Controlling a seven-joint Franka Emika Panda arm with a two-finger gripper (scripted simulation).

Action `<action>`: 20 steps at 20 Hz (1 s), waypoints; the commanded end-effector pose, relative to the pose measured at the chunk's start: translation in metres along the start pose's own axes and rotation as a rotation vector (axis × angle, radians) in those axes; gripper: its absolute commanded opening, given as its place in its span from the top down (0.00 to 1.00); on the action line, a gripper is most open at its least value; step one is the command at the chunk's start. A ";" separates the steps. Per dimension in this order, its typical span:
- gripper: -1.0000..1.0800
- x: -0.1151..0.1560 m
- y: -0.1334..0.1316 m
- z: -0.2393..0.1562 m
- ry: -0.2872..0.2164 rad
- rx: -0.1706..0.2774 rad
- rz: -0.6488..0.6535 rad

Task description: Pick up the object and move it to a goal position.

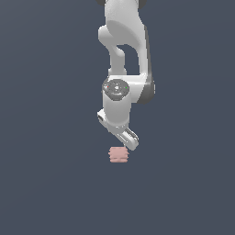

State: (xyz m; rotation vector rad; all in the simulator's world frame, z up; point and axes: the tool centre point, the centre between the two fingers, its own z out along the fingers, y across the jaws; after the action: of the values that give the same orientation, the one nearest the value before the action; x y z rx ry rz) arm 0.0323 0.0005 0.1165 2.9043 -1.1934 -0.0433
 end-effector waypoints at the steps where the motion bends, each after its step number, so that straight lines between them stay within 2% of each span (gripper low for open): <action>1: 0.04 0.003 -0.003 0.005 0.001 0.002 0.072; 20: 0.04 0.019 -0.024 0.039 0.012 0.015 0.588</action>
State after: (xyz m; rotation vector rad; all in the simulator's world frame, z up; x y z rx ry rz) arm 0.0596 0.0041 0.0790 2.4719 -1.9374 -0.0175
